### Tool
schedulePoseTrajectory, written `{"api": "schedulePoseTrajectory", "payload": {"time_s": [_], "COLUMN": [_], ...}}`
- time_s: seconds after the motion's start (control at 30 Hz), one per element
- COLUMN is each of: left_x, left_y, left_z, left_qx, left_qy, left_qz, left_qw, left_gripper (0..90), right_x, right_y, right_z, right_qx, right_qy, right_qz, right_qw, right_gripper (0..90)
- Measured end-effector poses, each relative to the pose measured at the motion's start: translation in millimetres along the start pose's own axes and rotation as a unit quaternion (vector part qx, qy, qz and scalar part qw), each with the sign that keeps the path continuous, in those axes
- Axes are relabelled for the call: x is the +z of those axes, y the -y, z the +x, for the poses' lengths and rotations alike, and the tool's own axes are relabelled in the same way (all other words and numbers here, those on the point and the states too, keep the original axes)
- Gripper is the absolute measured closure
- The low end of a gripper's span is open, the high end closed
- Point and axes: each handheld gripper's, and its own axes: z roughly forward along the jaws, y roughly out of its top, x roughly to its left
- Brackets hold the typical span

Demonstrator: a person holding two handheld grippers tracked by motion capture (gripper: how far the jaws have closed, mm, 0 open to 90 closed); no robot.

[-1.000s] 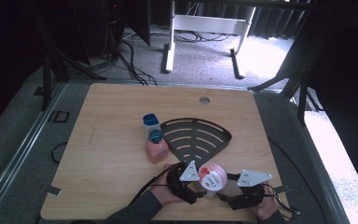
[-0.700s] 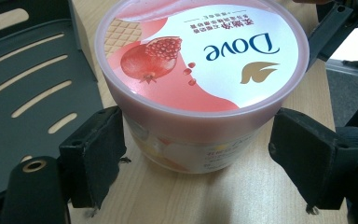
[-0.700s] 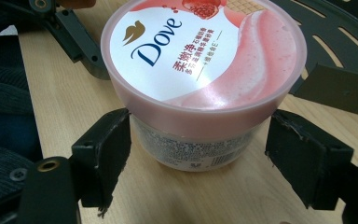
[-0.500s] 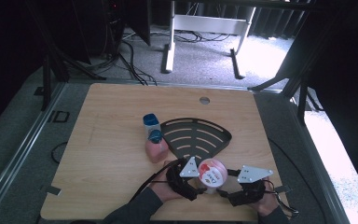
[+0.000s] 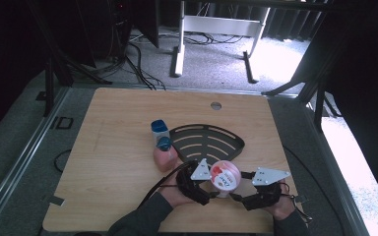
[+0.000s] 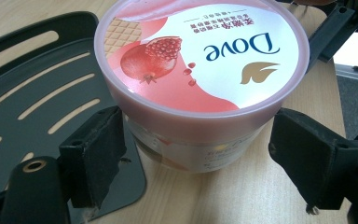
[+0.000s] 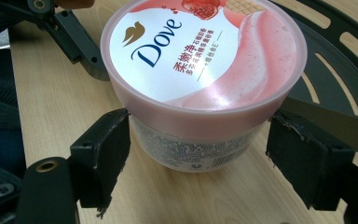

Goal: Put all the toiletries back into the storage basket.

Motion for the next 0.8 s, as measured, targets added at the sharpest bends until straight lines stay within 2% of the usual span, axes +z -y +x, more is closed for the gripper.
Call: {"api": "schedulePoseTrajectory", "payload": {"time_s": [0.6,0.8], "left_x": [-1.7,-1.5], "left_y": [-13.6,-17.0], "left_z": [12.8,17.0], "left_qx": [0.004,-0.002], "left_qy": [-0.008,-0.009], "left_qz": [0.004,0.001], "left_qw": [1.0,1.0], "left_gripper": [18.6,18.6], "right_x": [-1.2,-1.5], "right_y": [-10.8,-13.3], "right_z": [-14.7,-20.8], "right_qx": [-0.005,-0.004], "right_qy": [0.002,-0.001], "right_qz": [-0.006,-0.011], "right_qw": [1.0,0.9999], "right_gripper": [21.1,20.9]}}
